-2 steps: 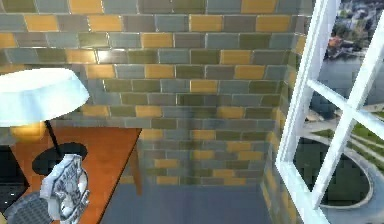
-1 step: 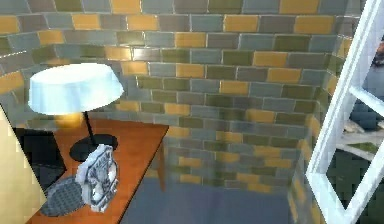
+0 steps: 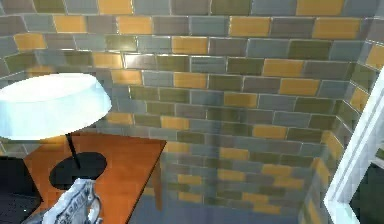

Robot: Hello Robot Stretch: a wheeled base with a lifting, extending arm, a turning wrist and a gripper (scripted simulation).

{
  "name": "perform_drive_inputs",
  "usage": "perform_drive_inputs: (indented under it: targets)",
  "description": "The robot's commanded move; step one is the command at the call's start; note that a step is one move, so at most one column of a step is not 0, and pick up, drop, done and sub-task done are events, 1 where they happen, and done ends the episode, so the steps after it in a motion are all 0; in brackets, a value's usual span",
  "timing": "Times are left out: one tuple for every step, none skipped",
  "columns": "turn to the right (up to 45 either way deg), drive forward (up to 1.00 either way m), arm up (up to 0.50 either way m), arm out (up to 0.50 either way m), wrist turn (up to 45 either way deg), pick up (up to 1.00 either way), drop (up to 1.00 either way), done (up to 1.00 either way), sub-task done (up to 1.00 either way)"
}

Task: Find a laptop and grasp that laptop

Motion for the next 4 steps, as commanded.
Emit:
perform_drive_inputs:
  targets:
    - [-45.0,0.00,0.00,0.00,0.0,0.00,0.00,0.00,0.00]
    - [-45.0,0.00,0.00,0.00,0.0,0.00,0.00,0.00,0.00]
    - [-45.0,0.00,0.00,0.00,0.0,0.00,0.00,0.00,0.00]
    - [-9.0,0.00,0.00,0.00,0.0,0.00,0.00,0.00,0.00]
